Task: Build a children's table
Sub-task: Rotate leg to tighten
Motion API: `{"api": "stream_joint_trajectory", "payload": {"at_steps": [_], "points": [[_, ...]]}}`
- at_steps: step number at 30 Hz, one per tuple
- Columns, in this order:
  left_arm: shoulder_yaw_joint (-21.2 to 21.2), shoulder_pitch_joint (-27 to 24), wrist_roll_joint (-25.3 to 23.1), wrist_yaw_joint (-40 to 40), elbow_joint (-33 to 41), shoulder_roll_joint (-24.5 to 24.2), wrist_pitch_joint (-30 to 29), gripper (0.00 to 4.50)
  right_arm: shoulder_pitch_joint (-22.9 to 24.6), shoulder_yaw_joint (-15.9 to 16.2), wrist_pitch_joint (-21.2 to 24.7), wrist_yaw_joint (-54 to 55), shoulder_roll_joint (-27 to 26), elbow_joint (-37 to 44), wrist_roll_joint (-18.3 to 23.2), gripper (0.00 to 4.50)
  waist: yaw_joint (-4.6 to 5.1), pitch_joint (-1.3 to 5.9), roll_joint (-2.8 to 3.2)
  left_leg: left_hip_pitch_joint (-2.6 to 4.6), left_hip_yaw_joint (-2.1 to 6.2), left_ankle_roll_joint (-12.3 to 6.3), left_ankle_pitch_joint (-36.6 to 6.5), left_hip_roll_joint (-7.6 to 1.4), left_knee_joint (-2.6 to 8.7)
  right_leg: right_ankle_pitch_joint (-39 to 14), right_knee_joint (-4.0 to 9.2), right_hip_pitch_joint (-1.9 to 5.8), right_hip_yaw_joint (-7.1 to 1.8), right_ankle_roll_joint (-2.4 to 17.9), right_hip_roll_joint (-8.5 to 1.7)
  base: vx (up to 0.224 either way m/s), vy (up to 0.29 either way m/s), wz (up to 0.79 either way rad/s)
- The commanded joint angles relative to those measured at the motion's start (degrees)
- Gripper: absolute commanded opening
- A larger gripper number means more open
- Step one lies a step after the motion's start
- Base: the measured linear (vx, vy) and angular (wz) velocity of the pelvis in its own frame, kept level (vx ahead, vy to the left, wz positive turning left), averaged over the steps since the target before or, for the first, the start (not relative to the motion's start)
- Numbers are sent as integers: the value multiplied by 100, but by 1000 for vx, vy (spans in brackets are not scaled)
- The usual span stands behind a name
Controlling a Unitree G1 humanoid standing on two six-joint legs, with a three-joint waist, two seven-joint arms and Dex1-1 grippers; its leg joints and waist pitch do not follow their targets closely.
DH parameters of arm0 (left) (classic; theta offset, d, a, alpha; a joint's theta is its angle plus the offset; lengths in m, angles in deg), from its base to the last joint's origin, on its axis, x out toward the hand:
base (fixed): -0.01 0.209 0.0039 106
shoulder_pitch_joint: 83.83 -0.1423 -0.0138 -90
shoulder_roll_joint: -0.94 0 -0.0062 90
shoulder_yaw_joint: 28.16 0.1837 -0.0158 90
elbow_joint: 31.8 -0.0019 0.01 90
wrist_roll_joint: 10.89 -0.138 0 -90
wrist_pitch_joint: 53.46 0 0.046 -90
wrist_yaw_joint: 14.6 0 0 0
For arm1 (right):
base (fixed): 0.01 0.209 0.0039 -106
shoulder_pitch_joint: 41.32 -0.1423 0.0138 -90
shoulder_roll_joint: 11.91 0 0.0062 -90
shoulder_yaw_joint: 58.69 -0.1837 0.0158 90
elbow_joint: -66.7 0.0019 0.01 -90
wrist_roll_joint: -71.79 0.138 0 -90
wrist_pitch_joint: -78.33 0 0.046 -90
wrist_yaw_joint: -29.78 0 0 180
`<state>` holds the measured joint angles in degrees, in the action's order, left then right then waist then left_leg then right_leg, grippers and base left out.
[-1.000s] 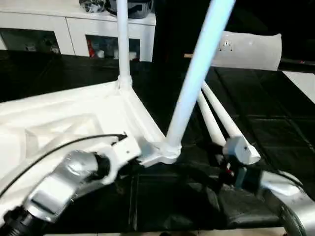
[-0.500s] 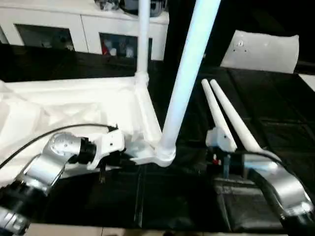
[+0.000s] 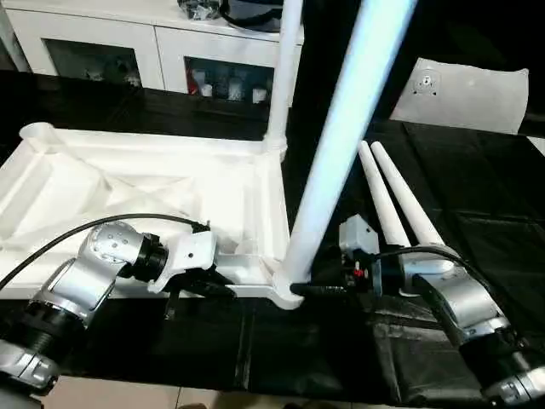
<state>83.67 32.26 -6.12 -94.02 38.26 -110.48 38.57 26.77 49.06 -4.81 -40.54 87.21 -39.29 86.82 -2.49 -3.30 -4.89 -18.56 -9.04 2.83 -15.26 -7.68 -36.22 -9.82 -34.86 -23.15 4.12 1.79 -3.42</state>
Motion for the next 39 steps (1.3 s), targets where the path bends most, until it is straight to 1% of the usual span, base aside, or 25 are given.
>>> {"api": "stream_joint_trajectory", "payload": {"at_steps": [1, 3, 4, 5, 6, 9, 10, 12, 14, 15, 16, 18, 19, 20, 21, 22, 23, 25, 26, 28, 30, 32, 34, 37, 39], "points": [[95, 135, 284, -228, 71, 318, 364, 0, -54, 93, -93, -160, 28, -46, -97, 267, 45, 288, -48, -64, 160, -333, -301, -564, 522, -2246, 437, 273, -414, 991, -632, 0, 0, 0], [77, 169, 262, -253, -23, 330, 415, 0, -71, 138, -151, -231, 39, -89, -127, 260, 43, 288, -38, -60, 159, -314, -364, -558, 523, -2345, 448, 268, -413, 958, -635, 0, 0, 0], [62, 187, 252, -277, -70, 339, 444, 0, -94, 155, -226, -261, 29, -171, -151, 258, 44, 287, -54, -63, 162, -298, -380, -559, 525, -2411, 456, 268, -412, 927, -634, 0, 0, 0], [48, 205, 251, -298, -103, 348, 460, 0, -126, 162, -297, -276, 5, -279, -173, 254, 38, 287, -51, -54, 162, -294, -394, -560, 524, -2445, 461, 261, -412, 917, -638, 0, 0, 0], [41, 212, 249, -311, -120, 353, 470, 0, -142, 158, -323, -290, -9, -326, -183, 245, 36, 282, -42, -45, 153, -292, -421, -552, 520, -2526, 476, 248, -415, 910, -635, 0, 0, 0], [22, 248, 228, -328, -189, 385, 501, 0, -189, 159, -382, -339, -50, -473, -211, 221, 36, 285, -46, -60, 166, -281, -449, -562, 531, -2579, 474, 257, -407, 894, -630, 0, 0, 0], [16, 257, 220, -330, -211, 395, 496, 0, -199, 161, -382, -352, -61, -506, -211, 221, 40, 289, -51, -61, 165, -283, -441, -560, 529, -2558, 470, 259, -407, 892, -627, 0, 0, 0], [-31, 286, 229, -295, -295, 455, 427, 0, -207, 177, -419, -375, -97, -575, -231, 214, 36, 283, -26, -55, 165, -277, -481, -560, 531, -2594, 480, 248, -410, 897, -630, 0, 0, 0], [-43, 297, 239, -323, -331, 473, 408, 0, -207, 187, -440, -390, -109, -601, -241, 208, 32, 279, -41, -59, 166, -262, -544, -556, 535, -2732, 496, 252, -410, 857, -632, 0, 0, 0], [-39, 301, 227, -332, -342, 472, 413, 0, -205, 194, -457, -395, -115, -611, -246, 207, 29, 277, -13, -59, 175, -245, -565, -557, 541, -2779, 495, 252, -408, 830, -630, 0, 0, 0], [-35, 308, 209, -336, -362, 468, 428, 0, -207, 201, -497, -368, -122, -618, -273, 206, 34, 282, -27, -57, 171, -243, -579, -559, 541, -2795, 509, 249, -406, 806, -628, 0, 0, 0], [-39, 316, 182, -348, -395, 471, 458, 0, -217, 211, -588, -322, -135, -653, -314, 206, 30, 285, -29, -59, 174, -244, -552, -559, 541, -2765, 498, 253, -409, 811, -631, 0, 0, 0], [-41, 317, 176, -350, -404, 472, 466, 0, -221, 207, -628, -290, -144, -669, -332, 206, 25, 283, 4, -57, 177, -234, -564, -561, 543, -2754, 497, 248, -411, 822, -635, 0, 0, 0], [-47, 316, 150, -327, -420, 474, 476, 0, -251, 150, -444, -276, -187, -705, -231, 206, 36, 283, -5, -64, 176, -225, -597, -565, 545, -2749, 502, 250, -408, 833, -635, 0, 0, 0], [-47, 316, 150, -327, -420, 474, 476, 0, -251, 150, -444, -276, -187, -705, -231, 206, 40, 280, -12, -68, 183, -225, -629, -562, 552, -2785, 504, 258, -405, 829, -629, 0, 0, 0], [-57, 317, 121, -296, -439, 480, 479, 0, -270, 86, -171, -318, -208, -690, -92, 261, 42, 276, 2, -61, 181, -225, -666, -554, 548, -2858, 516, 254, -408, 817, -630, 0, 0, 0], [-65, 318, 101, -268, -448, 486, 479, 0, -259, 63, -78, -362, -199, -654, -31, 275, 44, 277, 0, -62, 184, -226, -679, -558, 550, -2889, 523, 257, -408, 813, -633, 0, 0, 0], [-74, 324, 85, -252, -469, 496, 488, 0, -238, 49, -53, -394, -177, -623, -11, 281, 46, 271, 1, -46, 184, -214, -737, -567, 553, -2962, 535, 235, -404, 795, -625, 0, 0, 0], [-79, 327, 78, -245, -478, 500, 490, 0, -231, 44, -47, -402, -171, -616, -6, 295, 37, 283, 1, -32, 178, -207, -717, -571, 546, -2893, 528, 227, -407, 813, -627, 0, 0, 0], [-101, 337, 56, -220, -512, 514, 484, 0, -181, 28, -6, -419, -135, -579, 16, 319, 28, 284, 13, -42, 177, -210, -660, -581, 552, -2701, 504, 233, -411, 885, -629, 0, 0, 0], [-121, 335, 45, -214, -522, 527, 477, 0, -129, 14, -4, -424, -112, -554, 27, 323, 5, 294, 8, -50, 169, -218, -560, -584, 548, -2456, 476, 245, -412, 958, -629, 0, 0, 0], [-128, 334, 42, -217, -527, 532, 479, 0, -99, 8, -31, -421, -108, -552, 19, 354, -4, 299, 7, -63, 170, -224, -496, -582, 548, -2342, 454, 260, -412, 1001, -634, 0, 0, 0], [-137, 332, 38, -219, -530, 538, 482, 0, -57, -19, -88, -364, -127, -551, -16, 363, -12, 291, 24, -66, 168, -216, -526, -582, 550, -2372, 464, 258, -415, 1011, -639, 0, 0, 0], [-147, 330, 28, -224, -532, 546, 488, 0, -39, -43, -109, -308, -149, -542, -47, 387, -19, 287, 11, -71, 171, -193, -585, -580, 555, -2536, 485, 261, -411, 947, -639, 0, 0, 0], [-166, 331, 18, -243, -539, 564, 490, 0, -21, -84, -233, -84, -233, -568, -155, 406, -13, 283, 26, -64, 175, -151, -643, -580, 562, -2630, 496, 250, -410, 901, -638, 0, 0, 0]]}}
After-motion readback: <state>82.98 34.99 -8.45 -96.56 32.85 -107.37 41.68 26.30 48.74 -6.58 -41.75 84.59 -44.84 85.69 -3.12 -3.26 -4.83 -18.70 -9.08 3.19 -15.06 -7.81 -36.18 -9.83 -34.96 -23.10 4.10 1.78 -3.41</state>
